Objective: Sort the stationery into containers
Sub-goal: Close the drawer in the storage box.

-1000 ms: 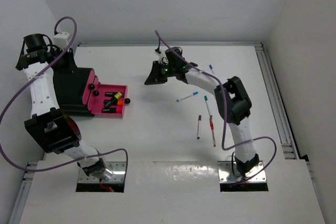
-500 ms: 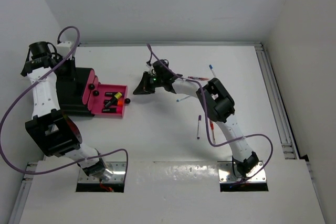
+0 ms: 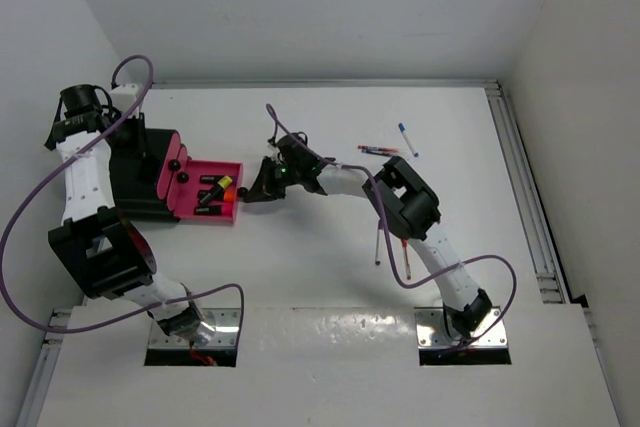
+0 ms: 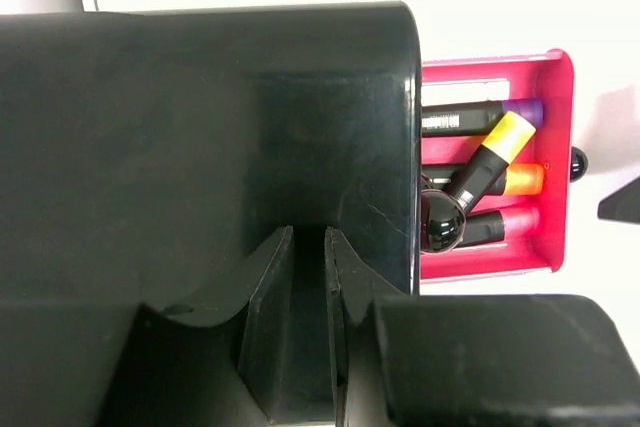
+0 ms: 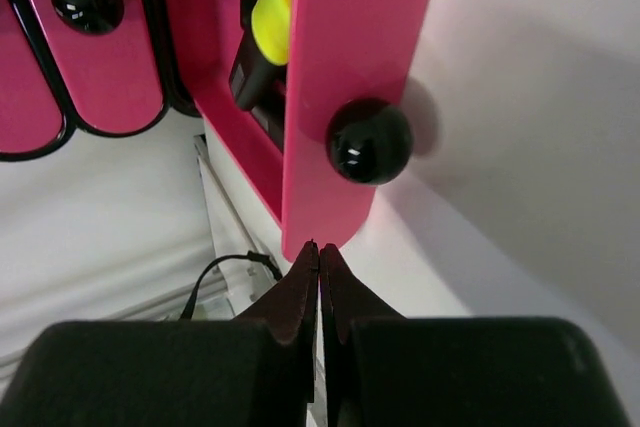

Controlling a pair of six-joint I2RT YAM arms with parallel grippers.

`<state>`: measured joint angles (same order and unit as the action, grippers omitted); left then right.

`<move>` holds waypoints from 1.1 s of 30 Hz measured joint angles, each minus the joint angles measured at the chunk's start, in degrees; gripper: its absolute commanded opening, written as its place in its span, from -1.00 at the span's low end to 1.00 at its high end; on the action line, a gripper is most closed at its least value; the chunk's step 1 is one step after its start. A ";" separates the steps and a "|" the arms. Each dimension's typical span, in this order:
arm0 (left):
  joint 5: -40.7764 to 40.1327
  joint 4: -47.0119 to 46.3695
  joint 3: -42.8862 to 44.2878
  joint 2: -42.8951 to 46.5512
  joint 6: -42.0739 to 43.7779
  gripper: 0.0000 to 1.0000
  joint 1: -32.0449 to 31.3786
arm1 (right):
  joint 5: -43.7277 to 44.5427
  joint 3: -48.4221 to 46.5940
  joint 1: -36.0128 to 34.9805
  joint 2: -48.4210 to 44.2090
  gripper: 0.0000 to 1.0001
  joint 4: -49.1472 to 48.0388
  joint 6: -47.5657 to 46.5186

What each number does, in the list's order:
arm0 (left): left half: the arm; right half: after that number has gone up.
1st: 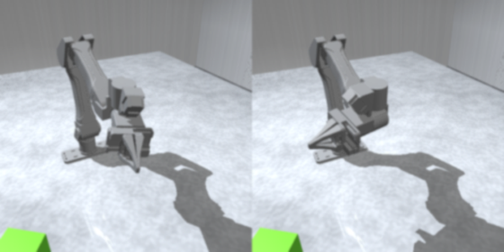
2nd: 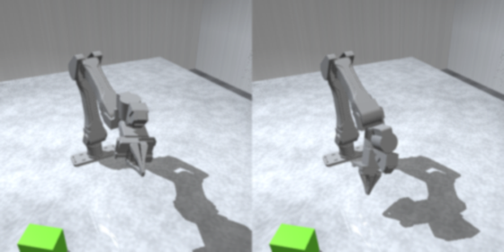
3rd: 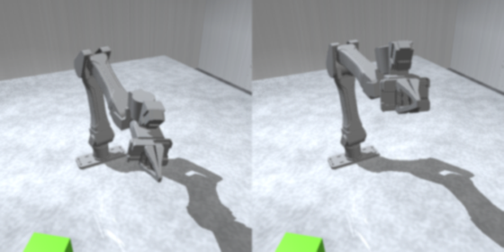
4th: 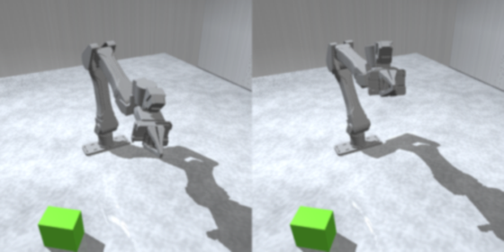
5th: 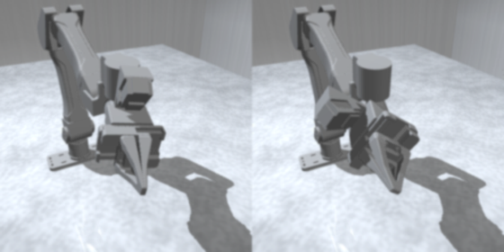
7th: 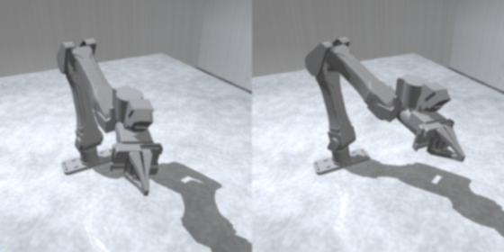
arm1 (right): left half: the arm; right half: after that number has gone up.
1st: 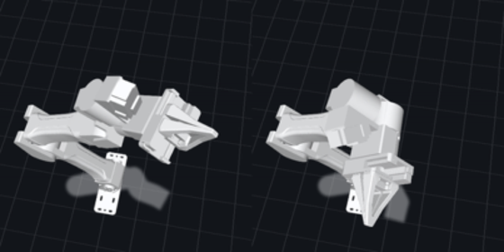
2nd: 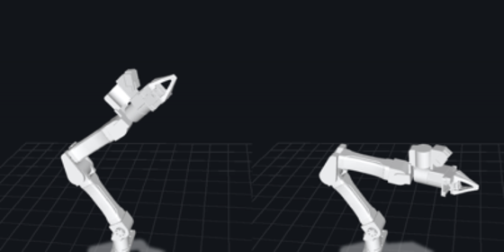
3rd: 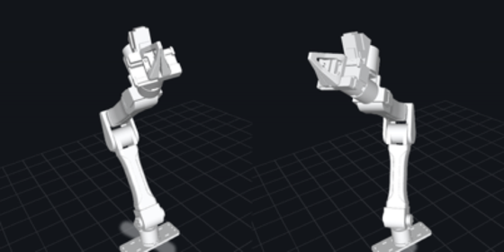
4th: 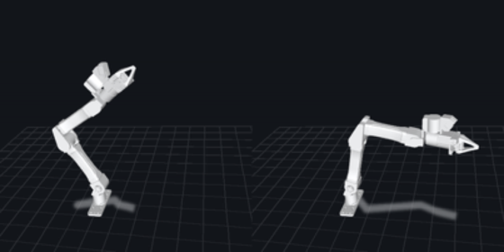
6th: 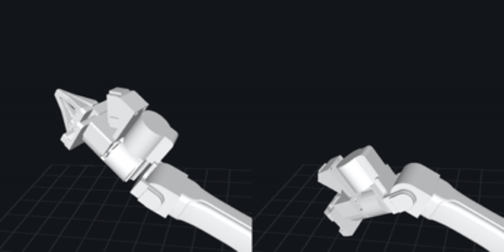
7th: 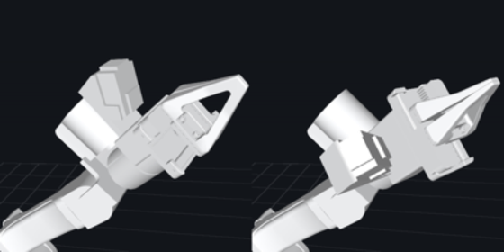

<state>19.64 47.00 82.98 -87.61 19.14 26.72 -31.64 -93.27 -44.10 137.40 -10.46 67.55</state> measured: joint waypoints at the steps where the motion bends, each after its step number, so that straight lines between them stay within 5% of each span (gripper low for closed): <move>1: 0.02 -0.24 -0.11 0.00 -0.02 -0.47 0.00 | 0.09 -0.11 -0.31 0.02 -1.00 0.02 0.20; 33: 1.14 -7.06 -4.46 1.99 -1.49 -0.49 0.00 | 2.40 -18.29 -4.76 14.23 -1.00 -9.25 5.01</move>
<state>20.78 39.94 78.52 -85.62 17.65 26.72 -29.23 -111.57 -48.86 151.63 -19.70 72.55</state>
